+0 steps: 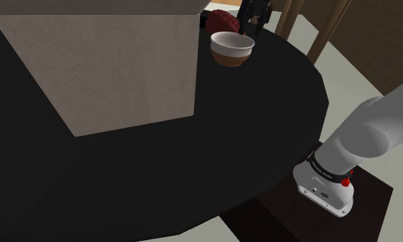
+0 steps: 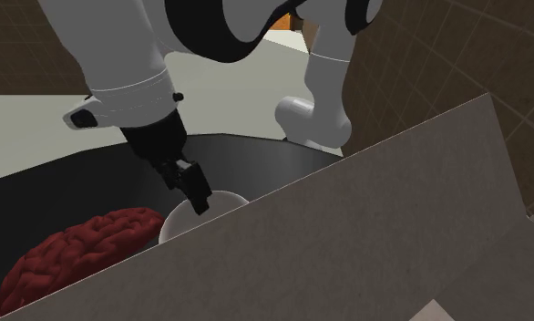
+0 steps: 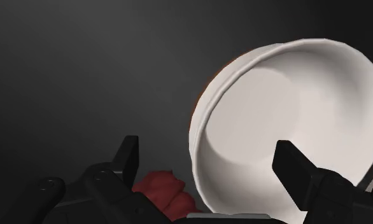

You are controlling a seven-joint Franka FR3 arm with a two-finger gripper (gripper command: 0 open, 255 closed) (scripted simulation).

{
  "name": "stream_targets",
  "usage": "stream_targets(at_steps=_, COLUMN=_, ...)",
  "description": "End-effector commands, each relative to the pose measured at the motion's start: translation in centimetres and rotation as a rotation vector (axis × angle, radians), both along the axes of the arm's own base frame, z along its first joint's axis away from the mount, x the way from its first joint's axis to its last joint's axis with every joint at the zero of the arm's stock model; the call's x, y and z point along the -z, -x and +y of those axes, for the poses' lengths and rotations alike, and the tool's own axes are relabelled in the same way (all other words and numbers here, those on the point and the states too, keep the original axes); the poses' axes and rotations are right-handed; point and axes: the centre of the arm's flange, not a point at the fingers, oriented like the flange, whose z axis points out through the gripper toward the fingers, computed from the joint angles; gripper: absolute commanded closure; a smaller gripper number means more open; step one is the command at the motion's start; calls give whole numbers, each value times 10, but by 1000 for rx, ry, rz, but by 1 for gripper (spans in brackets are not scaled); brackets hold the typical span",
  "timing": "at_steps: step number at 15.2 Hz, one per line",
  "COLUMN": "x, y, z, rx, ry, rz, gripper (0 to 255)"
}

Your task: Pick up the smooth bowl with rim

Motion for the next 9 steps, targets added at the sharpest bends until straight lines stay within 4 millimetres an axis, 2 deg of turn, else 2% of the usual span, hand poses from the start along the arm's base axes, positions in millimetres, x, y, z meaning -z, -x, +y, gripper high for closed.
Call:
stream_targets(at_steps=1, x=5, y=-6, z=1, rx=2, ry=-2, rz=-3, gripper=0)
stream_targets(at_steps=6, x=31, y=-6, z=1, rx=2, ry=-2, rz=-3, gripper=0)
stream_targets(at_steps=8, x=34, y=-6, z=1, rx=2, ry=-2, rz=-3, gripper=0)
stream_targets(at_steps=9, x=35, y=-6, z=1, rx=2, ry=-2, rz=-3, gripper=255)
